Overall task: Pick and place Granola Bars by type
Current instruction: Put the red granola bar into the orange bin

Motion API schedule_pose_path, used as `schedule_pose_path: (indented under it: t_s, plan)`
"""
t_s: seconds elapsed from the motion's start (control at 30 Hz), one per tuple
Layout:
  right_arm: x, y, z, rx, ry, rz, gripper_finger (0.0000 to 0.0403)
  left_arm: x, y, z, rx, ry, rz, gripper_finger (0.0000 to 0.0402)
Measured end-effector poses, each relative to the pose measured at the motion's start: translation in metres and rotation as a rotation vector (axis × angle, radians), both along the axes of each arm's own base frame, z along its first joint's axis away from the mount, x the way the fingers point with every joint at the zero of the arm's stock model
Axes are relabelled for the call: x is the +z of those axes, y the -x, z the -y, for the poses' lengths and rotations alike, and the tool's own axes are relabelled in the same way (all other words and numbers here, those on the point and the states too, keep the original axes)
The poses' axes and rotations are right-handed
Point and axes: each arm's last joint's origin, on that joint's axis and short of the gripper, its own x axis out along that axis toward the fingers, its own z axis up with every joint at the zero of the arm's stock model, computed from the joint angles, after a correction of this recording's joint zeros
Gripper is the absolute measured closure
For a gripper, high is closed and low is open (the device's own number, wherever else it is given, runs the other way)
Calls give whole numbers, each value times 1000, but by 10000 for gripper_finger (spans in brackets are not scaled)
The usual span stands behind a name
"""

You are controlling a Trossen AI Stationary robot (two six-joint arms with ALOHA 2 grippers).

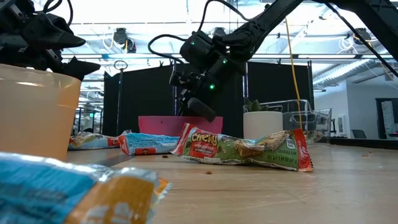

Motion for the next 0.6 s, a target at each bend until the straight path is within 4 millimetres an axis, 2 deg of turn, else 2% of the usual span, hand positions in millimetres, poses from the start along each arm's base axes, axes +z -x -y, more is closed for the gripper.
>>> schedule_pose_path:
  t_s: [0.13, 0.23, 0.37, 0.6]
  plan:
    - [4, 1, 0, -2, 4, 2, 262, 0, 0, 0, 0, 0, 0, 144]
    - [15, 3, 0, -16, 42, 23, 262, 0, 0, 0, 1, 0, 0, 144]
    - [42, 9, 0, -27, 72, 72, 262, 0, 0, 0, 0, 0, 1, 144]
    - [106, 34, -9, -63, 80, 165, 263, 0, 0, 0, 0, 0, 0, 144]
